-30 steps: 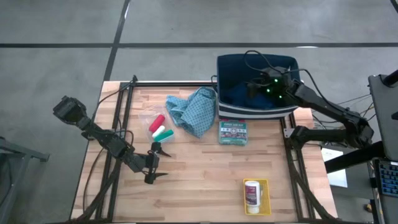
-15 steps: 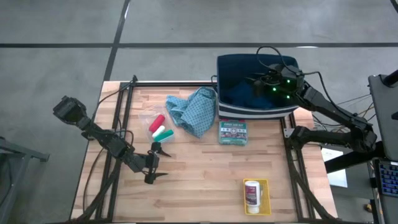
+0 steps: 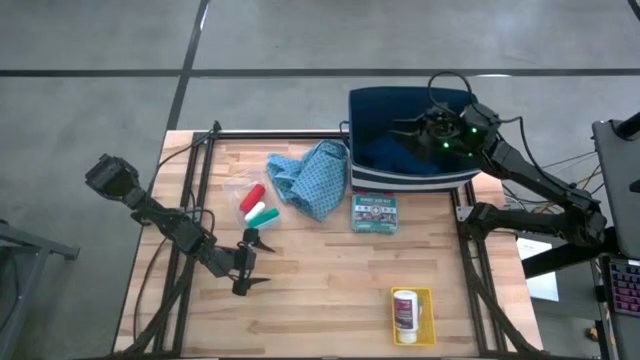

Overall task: Pick & place medical supplies in basket/bin
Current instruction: Put the light blue patient gown into the blue bin

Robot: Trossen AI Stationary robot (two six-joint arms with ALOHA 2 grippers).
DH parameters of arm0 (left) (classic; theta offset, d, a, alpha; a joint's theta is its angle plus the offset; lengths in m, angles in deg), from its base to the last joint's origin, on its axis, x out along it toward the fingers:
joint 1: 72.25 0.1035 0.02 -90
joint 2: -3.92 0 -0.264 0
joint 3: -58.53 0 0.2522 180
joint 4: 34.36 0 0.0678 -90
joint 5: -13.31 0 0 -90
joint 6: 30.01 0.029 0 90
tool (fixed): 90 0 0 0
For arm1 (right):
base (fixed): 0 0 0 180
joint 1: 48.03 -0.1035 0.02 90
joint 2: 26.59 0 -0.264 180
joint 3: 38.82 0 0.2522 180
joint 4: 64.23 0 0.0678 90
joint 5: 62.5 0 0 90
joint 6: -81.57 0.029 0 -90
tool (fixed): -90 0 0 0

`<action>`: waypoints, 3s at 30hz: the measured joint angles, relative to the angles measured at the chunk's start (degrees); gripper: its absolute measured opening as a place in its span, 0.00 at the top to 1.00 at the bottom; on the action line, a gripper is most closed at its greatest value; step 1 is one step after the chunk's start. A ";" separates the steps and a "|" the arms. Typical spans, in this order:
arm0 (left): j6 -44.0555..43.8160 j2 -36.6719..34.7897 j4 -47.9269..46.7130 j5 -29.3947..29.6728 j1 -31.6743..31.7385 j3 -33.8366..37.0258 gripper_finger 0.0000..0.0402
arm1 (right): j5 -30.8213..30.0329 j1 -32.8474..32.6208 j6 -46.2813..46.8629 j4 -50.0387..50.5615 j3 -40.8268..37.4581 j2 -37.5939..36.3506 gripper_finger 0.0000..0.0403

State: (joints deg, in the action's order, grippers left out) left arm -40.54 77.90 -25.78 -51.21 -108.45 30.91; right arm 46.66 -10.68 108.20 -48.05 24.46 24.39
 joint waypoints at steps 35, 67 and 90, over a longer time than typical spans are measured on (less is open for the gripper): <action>-0.01 0.01 0.00 0.01 0.00 0.00 0.01 | 3.87 -26.83 -31.37 -0.61 -0.67 4.84 0.24; -0.01 0.01 0.00 0.01 0.01 0.00 0.01 | -14.30 -38.46 -15.04 -22.71 -0.49 31.52 0.22; -0.01 0.00 0.00 0.01 0.00 0.00 0.01 | -16.39 -38.62 -25.34 -23.68 -0.44 30.14 0.23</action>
State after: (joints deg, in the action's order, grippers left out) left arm -40.55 77.91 -25.78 -51.20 -108.45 30.91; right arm 30.27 -49.30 82.87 -71.73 24.02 54.54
